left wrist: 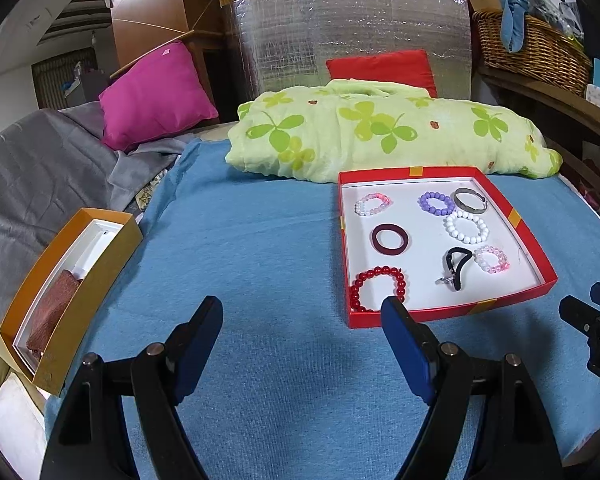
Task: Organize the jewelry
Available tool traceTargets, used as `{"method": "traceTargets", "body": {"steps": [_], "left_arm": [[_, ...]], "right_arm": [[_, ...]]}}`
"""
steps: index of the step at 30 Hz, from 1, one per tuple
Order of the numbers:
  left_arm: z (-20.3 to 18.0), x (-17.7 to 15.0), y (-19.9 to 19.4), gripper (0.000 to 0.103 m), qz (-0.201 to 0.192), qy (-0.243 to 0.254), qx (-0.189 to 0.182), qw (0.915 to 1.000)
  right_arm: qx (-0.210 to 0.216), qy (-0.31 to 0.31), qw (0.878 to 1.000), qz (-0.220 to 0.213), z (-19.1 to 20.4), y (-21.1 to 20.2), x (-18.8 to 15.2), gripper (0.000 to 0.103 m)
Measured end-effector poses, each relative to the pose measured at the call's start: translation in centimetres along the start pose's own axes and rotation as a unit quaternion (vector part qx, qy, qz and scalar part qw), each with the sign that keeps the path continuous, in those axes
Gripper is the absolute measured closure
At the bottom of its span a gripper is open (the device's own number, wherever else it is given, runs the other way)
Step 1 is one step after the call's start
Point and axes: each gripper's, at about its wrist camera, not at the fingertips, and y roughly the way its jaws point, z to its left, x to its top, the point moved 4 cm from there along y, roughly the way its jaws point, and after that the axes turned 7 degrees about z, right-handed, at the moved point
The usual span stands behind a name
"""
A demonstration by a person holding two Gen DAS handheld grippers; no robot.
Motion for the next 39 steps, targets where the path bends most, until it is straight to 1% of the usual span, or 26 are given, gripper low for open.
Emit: {"method": "traceTargets", "body": {"steps": [6,19,39], "left_arm": [[0.2,0.0,0.0,0.021,0.001,-0.002,-0.002,1.0],[1.0,-0.1,-0.2,0.021,-0.001,-0.007,0.008,0.9999],[2.2,-0.4,-0.5,0.021,-0.005,-0.011,0.009,0.9999]], "right_arm": [[-0.002,-0.001,1.0,-0.004,0.1,0.0,0.1,0.035],[-0.005,0.0,1.0,-0.004,0.7,0.0,0.1,0.035],[0.001,-0.004,1.0,-0.016,2.4,0.1,0.4,0.035]]}}
